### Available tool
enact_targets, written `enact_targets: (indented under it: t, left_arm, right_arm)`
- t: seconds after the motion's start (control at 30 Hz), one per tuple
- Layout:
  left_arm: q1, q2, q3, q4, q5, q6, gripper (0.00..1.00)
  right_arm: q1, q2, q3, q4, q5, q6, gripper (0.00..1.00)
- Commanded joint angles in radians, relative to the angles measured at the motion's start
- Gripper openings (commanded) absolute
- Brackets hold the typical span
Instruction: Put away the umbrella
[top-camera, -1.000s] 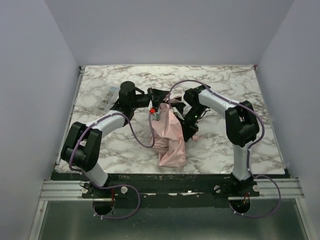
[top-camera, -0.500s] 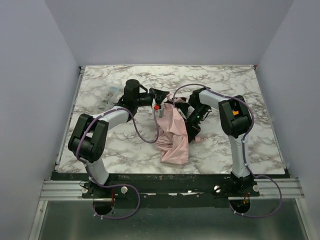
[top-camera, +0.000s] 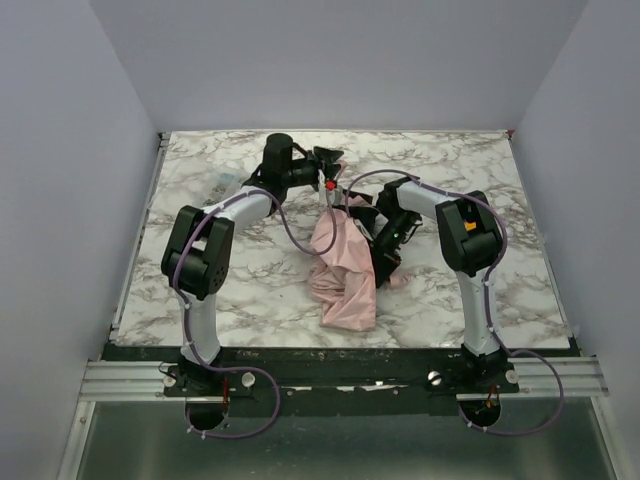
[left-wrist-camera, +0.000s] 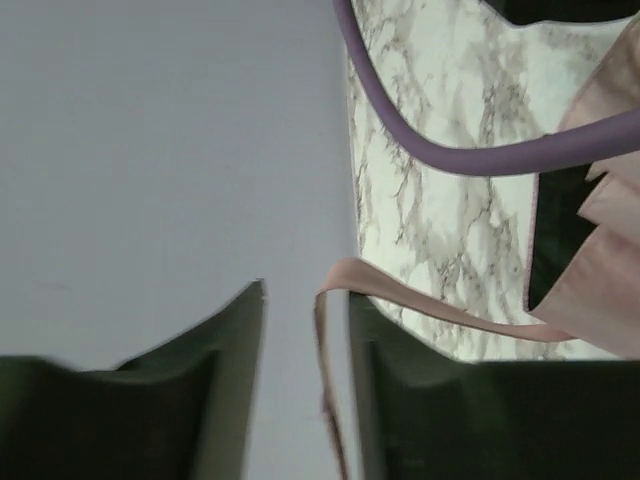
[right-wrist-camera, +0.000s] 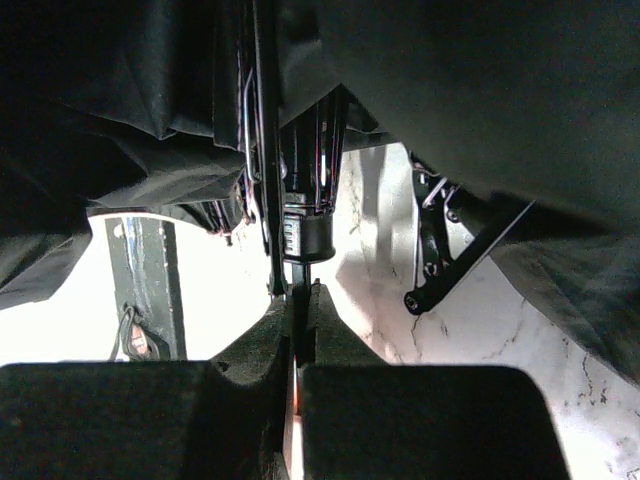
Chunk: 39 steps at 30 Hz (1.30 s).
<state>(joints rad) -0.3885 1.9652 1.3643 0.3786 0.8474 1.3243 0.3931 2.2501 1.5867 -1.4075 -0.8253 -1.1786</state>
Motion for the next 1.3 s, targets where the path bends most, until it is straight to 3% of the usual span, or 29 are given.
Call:
enact_targets:
  t: [0.0,0.1,0.27,0.43,0.47,0.57,0.67,0.73,0.8,0.9,1.07,1.27]
  left_arm:
    - [-0.004,0.026,0.089,-0.012,-0.111,-0.071,0.53]
    - [-0.004,0.018,0.145,0.061,-0.205,-0.233,0.78]
    - [0.002,-0.059,0.148,0.193,-0.381,-0.432,0.96]
    - [0.011,-0.215,0.054,0.307,-0.705,-0.743,0.99]
    - [0.026,-0.278,0.005,0.281,-0.665,-0.809,0.98]
    - [0.085,-0.454,-0.173,0.228,-0.31,-0.945,0.98]
    - [0.075,-0.624,-0.444,0.284,-0.073,-0.798,0.98]
    - [0.06,-0.721,-0.564,0.222,0.017,-0.659,0.99]
    - [0.024,-0.791,-0.63,0.067,0.047,-0.505,0.99]
    - [-0.069,-0.833,-0.69,-0.141,-0.014,-0.302,0.98]
    - [-0.168,-0.782,-0.747,-0.166,-0.061,-0.234,0.98]
    - [-0.196,-0.637,-0.637,-0.311,-0.032,-0.227,0.99]
  right_arm:
    - [-0.003,0.039,-0.01,-0.013,0.003,-0.006,0.01]
    - [-0.002,0.048,-0.005,-0.013,0.004,-0.006,0.01]
    - [-0.002,0.052,-0.008,-0.013,0.013,-0.003,0.01]
    - [-0.002,0.045,-0.016,-0.013,0.02,-0.007,0.01]
    - [-0.002,0.042,-0.021,-0.013,0.025,-0.012,0.01]
    - [-0.002,0.044,-0.028,-0.013,0.044,-0.023,0.02]
    - [-0.004,0.055,-0.013,-0.013,0.056,-0.024,0.02]
    - [-0.003,0.053,-0.006,-0.014,0.061,-0.03,0.03]
    - [-0.003,0.048,-0.002,-0.013,0.066,-0.031,0.03]
    - [-0.003,0.047,-0.002,-0.014,0.072,-0.036,0.04]
    - [-0.004,0.058,-0.003,-0.013,0.068,-0.038,0.04]
    - [-0.004,0.054,-0.004,-0.013,0.068,-0.036,0.05]
